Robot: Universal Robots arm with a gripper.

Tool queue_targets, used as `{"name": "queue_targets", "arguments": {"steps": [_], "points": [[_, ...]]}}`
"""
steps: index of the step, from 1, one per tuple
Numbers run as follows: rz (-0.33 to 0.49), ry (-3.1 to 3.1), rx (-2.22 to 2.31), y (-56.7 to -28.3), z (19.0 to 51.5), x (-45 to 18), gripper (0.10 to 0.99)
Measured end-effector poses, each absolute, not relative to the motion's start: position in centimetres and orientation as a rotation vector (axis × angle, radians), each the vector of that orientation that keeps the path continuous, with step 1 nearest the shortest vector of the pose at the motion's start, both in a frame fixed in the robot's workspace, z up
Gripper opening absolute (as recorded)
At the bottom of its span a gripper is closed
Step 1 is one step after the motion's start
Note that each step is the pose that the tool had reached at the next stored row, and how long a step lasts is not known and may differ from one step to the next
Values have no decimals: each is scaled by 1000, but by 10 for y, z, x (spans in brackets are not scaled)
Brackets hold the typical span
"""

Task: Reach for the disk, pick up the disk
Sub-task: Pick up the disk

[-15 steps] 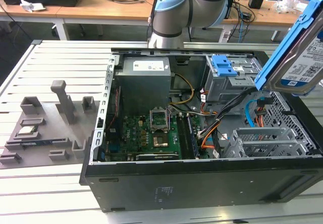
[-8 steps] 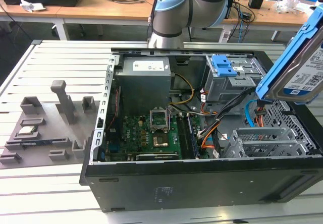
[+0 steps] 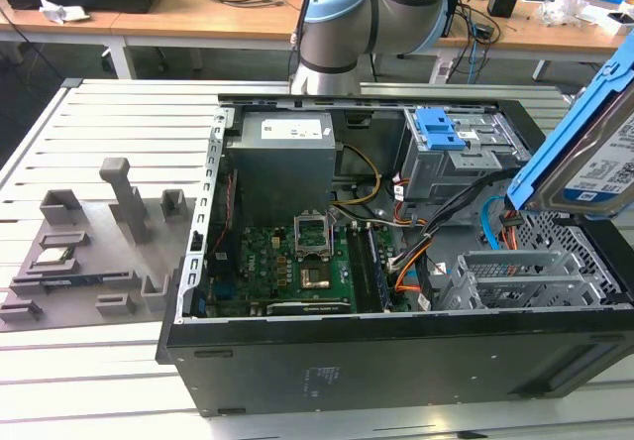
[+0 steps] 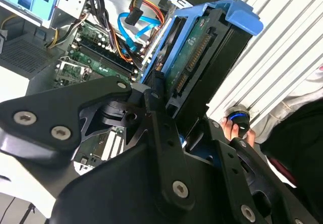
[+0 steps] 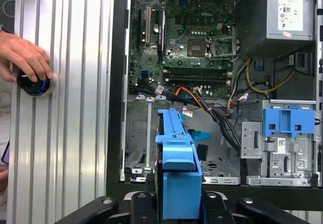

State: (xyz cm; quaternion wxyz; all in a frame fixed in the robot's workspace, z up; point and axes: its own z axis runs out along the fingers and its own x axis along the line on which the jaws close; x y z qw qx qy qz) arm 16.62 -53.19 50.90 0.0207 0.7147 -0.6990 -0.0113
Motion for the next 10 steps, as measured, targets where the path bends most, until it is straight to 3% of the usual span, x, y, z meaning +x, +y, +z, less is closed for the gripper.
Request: {"name": "queue_targets", "arguments": {"steps": [10], "points": [[-35, -2167, 2216, -553, 505, 166, 361]]}}
